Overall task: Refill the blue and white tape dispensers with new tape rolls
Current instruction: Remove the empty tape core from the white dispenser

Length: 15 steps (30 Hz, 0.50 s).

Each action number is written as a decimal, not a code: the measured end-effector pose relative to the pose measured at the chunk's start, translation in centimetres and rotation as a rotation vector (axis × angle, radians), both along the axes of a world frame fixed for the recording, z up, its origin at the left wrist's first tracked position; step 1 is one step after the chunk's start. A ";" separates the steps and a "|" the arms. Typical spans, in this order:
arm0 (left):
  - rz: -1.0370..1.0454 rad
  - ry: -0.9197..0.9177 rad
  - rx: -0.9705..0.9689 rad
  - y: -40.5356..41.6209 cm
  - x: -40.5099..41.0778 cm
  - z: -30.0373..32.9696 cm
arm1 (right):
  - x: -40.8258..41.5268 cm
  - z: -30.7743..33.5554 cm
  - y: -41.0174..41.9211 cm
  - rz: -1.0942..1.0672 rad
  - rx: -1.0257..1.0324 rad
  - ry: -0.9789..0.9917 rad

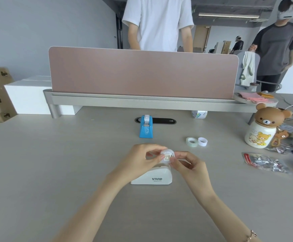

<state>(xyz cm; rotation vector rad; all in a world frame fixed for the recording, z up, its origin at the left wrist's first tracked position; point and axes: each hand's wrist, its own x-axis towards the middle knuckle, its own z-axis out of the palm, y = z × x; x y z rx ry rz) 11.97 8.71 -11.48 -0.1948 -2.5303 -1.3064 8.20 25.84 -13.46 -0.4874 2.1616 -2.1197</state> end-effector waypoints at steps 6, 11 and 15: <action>0.015 -0.005 0.144 0.9 0.1 -0.4 | 0.3 0.2 0.0 -0.049 0.028 0.025; 0.034 0.001 0.208 1.4 0.0 -0.6 | 0.4 0.4 0.1 -0.066 0.035 0.049; 0.003 -0.007 0.253 1.4 0.0 -0.6 | 0.5 0.4 0.1 -0.079 0.027 0.072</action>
